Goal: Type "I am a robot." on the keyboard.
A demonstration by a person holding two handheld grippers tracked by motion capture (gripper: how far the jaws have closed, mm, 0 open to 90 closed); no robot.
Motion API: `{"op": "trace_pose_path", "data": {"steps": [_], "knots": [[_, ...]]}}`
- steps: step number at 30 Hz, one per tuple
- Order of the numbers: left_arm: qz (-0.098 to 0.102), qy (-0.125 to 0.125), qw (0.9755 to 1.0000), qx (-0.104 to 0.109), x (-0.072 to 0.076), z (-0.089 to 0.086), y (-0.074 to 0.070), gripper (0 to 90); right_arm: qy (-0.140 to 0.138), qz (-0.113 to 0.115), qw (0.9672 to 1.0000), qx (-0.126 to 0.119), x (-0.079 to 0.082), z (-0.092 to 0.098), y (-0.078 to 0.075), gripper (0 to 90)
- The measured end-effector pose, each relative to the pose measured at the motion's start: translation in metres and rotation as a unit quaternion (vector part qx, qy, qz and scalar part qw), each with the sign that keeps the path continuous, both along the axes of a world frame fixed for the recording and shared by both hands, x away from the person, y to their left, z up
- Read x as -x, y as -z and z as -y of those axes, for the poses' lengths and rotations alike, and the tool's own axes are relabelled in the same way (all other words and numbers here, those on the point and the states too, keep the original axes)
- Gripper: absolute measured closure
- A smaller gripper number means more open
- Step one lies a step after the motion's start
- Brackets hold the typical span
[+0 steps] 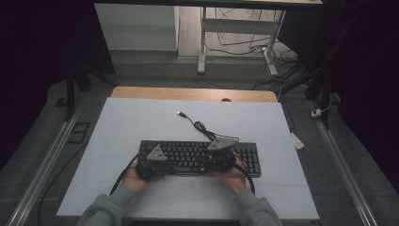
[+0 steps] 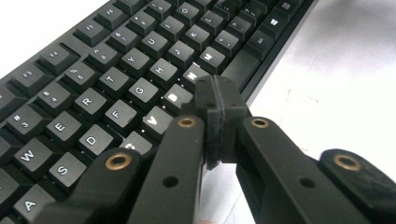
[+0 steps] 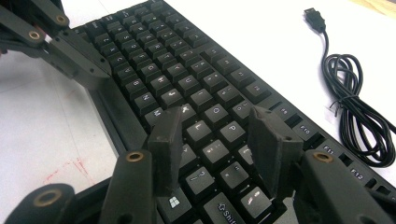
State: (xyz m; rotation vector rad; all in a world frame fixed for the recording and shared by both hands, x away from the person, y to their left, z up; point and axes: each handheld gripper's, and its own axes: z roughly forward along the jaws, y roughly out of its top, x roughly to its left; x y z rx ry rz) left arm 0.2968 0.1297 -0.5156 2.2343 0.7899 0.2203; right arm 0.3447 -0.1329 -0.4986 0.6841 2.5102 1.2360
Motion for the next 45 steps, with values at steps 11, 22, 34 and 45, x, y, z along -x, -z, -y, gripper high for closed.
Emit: {"op": "trace_pose_path", "data": {"steps": [11,22,34,45], "knots": [[0.005,0.000,0.9999,-0.012,-0.001,0.006,0.004,88.8,0.000,0.000,1.0000,0.000,0.000,0.000,0.000,55.1],[0.002,-0.002,0.9999,-0.011,-0.002,0.008,0.007,88.9,0.000,0.000,1.0000,0.000,0.000,0.000,0.000,55.1],[0.014,-0.008,0.9999,-0.001,-0.001,0.004,0.000,88.8,-0.001,0.001,1.0000,-0.001,0.000,0.000,0.000,55.1],[0.022,-0.073,0.9955,0.057,-0.005,-0.031,-0.017,56.0,0.001,0.002,1.0000,-0.003,0.000,0.001,-0.001,55.1]]}}
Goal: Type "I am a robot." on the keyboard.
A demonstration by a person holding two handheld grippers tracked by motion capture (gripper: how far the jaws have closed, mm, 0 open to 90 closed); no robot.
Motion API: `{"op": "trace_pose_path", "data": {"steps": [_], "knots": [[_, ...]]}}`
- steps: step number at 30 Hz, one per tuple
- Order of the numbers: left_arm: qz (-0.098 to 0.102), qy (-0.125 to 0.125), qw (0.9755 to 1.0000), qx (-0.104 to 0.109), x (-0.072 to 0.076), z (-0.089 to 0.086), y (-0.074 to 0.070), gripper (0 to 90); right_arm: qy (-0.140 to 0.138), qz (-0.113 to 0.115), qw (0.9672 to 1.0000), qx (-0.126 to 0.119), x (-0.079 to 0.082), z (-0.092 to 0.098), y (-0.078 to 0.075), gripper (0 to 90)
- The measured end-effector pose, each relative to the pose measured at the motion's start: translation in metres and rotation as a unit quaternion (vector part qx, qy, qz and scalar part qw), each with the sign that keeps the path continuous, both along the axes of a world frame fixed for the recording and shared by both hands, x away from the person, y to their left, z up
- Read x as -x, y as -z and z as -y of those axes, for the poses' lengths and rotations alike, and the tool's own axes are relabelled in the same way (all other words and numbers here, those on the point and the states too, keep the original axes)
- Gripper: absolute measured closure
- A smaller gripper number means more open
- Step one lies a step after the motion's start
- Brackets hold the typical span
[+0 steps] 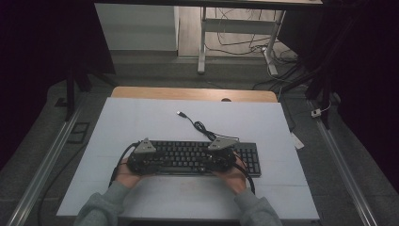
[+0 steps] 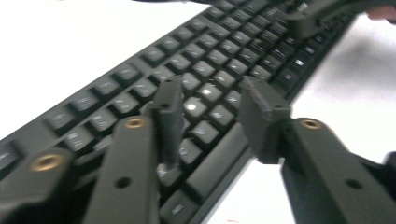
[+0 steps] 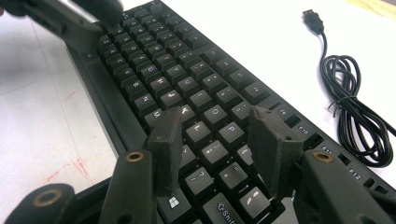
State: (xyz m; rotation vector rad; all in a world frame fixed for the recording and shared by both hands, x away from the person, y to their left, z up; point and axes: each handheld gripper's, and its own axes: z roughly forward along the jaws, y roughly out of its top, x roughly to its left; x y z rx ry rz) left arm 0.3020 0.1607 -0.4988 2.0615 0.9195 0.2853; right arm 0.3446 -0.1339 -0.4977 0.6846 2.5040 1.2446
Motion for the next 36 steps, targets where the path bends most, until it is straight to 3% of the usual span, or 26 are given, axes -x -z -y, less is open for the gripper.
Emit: {"op": "trace_pose_path", "data": {"steps": [4,10,28,36], "knots": [[-0.010,-0.023,0.9997,-0.003,-0.003,-0.009,0.000,43.9,0.002,0.002,1.0000,0.002,0.000,0.001,0.000,55.1],[-0.021,-0.043,0.9989,-0.005,-0.007,-0.018,0.001,37.8,0.001,0.001,1.0000,-0.002,-0.001,0.001,0.000,55.0],[-0.027,-0.049,0.9984,-0.009,-0.009,-0.024,0.002,35.4,0.000,0.001,1.0000,-0.001,0.000,0.001,0.000,55.0],[-0.020,-0.053,0.9984,-0.003,-0.009,-0.024,0.001,37.3,-0.001,0.003,1.0000,-0.001,0.000,0.001,-0.001,55.1]]}}
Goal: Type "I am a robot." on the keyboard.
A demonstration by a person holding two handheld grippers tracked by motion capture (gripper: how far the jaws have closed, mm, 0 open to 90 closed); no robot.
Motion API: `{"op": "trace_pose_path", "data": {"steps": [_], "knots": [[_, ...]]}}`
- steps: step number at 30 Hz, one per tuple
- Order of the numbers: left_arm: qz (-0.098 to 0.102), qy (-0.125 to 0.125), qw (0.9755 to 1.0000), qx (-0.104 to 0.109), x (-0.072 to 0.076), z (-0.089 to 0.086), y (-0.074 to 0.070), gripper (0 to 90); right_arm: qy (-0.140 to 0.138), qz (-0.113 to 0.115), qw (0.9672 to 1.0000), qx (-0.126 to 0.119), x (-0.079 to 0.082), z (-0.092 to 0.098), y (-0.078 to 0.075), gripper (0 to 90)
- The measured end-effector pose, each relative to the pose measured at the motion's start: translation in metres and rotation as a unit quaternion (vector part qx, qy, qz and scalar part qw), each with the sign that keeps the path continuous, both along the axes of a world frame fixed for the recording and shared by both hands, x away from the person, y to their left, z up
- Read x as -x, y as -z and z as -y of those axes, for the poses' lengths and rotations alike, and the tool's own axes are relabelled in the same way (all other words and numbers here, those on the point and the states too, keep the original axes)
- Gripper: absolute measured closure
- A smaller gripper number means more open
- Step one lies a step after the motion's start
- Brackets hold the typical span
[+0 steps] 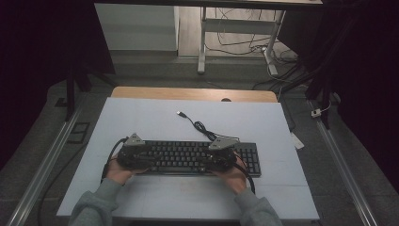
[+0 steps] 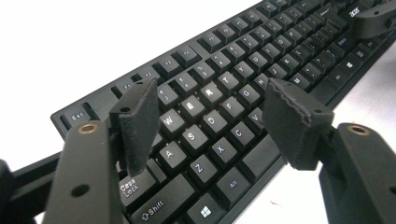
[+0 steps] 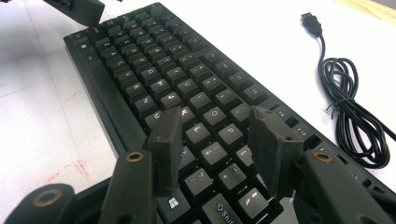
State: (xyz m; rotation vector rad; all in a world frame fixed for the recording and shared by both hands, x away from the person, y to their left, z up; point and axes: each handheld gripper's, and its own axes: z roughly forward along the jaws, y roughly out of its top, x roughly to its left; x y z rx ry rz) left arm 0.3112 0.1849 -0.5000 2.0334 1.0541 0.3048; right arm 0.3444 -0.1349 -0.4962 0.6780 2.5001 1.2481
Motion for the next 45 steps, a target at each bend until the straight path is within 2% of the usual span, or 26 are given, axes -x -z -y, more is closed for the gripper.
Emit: {"op": "trace_pose_path", "data": {"steps": [4,9,17,19,29,35,45], "knots": [[0.003,0.011,0.9999,-0.003,-0.002,0.005,0.002,44.2,0.000,-0.001,1.0000,0.001,0.000,0.000,0.000,55.1],[0.004,0.023,0.9997,-0.010,-0.006,0.012,0.005,57.2,0.000,-0.001,1.0000,0.000,0.000,-0.001,0.001,55.1],[0.003,0.026,0.9993,-0.026,-0.014,0.019,0.011,84.3,-0.001,-0.002,1.0000,0.001,0.000,-0.001,0.002,55.1],[0.000,0.031,0.9992,-0.027,-0.017,0.021,0.013,88.7,-0.001,-0.002,1.0000,0.002,0.000,-0.001,0.002,55.0],[-0.004,0.025,0.9988,-0.043,-0.025,0.034,0.022,88.9,-0.001,-0.001,1.0000,0.001,0.000,-0.001,0.001,55.0],[-0.006,0.016,0.9989,-0.043,-0.027,0.035,0.024,88.9,0.001,-0.002,1.0000,0.001,0.000,0.000,0.001,55.0],[-0.013,0.016,0.9989,-0.042,-0.029,0.036,0.027,89.0,0.001,0.000,1.0000,0.003,0.000,0.000,0.001,55.0]]}}
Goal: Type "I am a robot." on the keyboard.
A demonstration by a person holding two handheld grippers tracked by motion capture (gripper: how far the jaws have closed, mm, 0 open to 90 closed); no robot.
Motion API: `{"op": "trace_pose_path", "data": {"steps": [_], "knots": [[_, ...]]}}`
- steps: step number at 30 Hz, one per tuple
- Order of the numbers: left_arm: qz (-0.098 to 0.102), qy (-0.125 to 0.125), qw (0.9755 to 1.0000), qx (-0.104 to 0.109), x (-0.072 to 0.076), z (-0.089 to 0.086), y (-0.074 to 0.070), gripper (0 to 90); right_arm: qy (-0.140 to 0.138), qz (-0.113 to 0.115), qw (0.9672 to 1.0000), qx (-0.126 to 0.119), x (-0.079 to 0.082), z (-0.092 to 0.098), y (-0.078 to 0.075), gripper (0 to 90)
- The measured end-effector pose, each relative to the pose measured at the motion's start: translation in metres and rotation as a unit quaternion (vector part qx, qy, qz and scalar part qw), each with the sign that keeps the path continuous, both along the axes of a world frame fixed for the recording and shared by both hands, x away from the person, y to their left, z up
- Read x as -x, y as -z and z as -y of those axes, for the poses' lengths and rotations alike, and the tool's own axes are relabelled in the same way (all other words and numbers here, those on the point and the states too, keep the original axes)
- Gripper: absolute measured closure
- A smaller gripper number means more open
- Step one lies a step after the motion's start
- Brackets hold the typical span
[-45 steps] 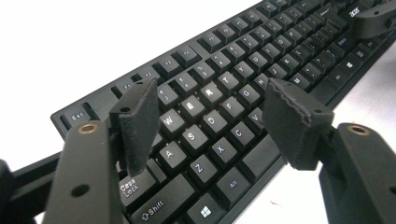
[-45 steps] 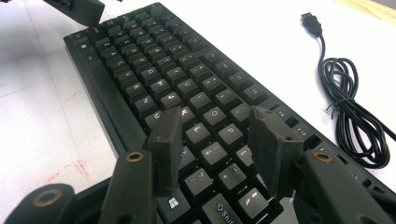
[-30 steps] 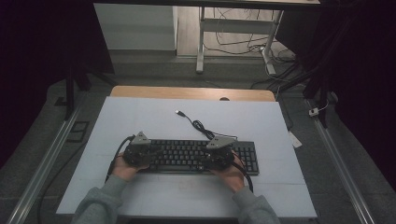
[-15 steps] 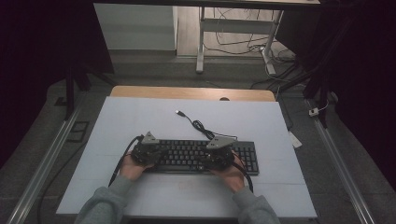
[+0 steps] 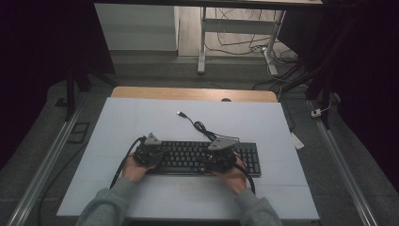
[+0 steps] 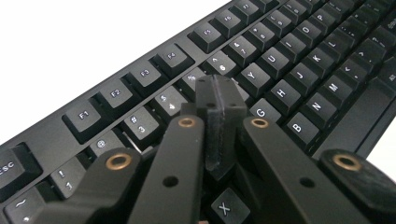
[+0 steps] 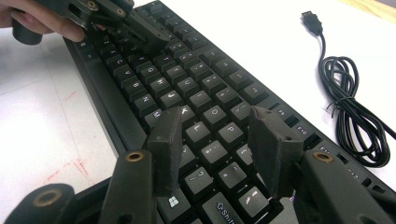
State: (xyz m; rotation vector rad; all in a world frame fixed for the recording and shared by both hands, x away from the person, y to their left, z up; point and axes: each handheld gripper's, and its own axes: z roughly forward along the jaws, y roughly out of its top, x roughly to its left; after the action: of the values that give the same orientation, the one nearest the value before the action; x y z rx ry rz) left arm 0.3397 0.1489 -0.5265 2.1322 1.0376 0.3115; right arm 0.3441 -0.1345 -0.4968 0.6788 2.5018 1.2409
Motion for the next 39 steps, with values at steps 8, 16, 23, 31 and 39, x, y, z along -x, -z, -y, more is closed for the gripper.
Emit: {"op": "trace_pose_path", "data": {"steps": [8,16,23,31,39], "knots": [[0.016,-0.003,0.9998,0.014,0.003,-0.005,-0.008,88.7,0.000,0.000,1.0000,-0.001,0.000,0.000,0.000,55.0],[0.023,0.008,0.9992,0.032,0.012,-0.013,-0.018,69.4,0.001,0.001,1.0000,0.000,0.000,0.001,0.000,55.0],[0.019,0.015,0.9993,0.027,0.021,-0.016,-0.024,47.5,0.003,0.002,1.0000,0.000,0.000,0.002,-0.001,55.0],[0.013,0.004,0.9993,0.036,0.027,-0.023,-0.026,34.6,0.001,0.001,1.0000,0.001,-0.001,0.002,0.000,54.9],[0.013,0.002,0.9993,0.036,0.028,-0.024,-0.026,33.0,0.002,0.002,1.0000,0.001,-0.001,0.002,0.000,54.9]]}}
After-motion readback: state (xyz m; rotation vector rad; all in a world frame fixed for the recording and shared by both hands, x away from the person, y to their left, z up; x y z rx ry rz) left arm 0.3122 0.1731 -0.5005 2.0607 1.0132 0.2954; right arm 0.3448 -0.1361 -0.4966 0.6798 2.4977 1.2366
